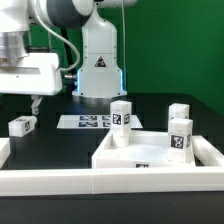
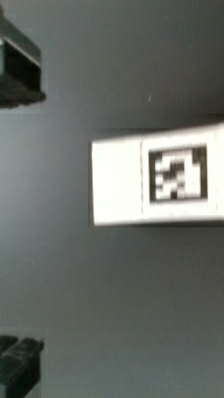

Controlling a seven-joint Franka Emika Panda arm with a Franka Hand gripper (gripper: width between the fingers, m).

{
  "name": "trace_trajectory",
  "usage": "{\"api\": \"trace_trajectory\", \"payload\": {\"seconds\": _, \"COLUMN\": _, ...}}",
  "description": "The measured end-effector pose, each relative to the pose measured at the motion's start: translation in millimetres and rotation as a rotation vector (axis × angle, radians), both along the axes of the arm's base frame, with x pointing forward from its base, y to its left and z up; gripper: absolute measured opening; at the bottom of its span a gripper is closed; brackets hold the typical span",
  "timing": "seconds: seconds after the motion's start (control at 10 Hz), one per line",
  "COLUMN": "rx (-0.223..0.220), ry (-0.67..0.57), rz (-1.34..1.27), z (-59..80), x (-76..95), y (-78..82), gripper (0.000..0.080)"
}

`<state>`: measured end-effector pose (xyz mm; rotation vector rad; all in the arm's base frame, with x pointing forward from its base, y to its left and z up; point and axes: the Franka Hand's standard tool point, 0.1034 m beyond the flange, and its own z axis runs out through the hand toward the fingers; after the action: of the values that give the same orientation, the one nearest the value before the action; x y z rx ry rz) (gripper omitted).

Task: Assemble square table

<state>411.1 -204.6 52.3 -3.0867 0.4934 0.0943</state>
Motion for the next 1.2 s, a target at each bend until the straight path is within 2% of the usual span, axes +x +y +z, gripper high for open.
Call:
{"api": "trace_trajectory", "payload": {"seconds": 0.3, "rx": 0.024, "ry": 0.030, "rz": 0.006, "z": -2.2, "x": -1.2, "y": 2.6, "gripper": 0.0648}}
{"api": "trace_trajectory", "payload": {"seconds": 0.5, "rx": 0.023, "ry": 0.052, "rz": 0.001, "z": -8.0, "x": -5.0, "y": -9.6, "gripper": 0.0648}}
{"api": "trace_trajectory", "payload": {"seconds": 0.9, "rx": 0.180, "ry": 0.356, "rz": 0.010, "z": -20.3, "x": -11.5, "y": -11.7, "gripper": 0.0648}}
{"api": "trace_trajectory", "payload": {"seconds": 1.2, "rx": 0.262, "ry": 0.571, "rz": 0.018, "z": -26.7, "x": -17.8, "y": -5.2, "gripper": 0.0648}}
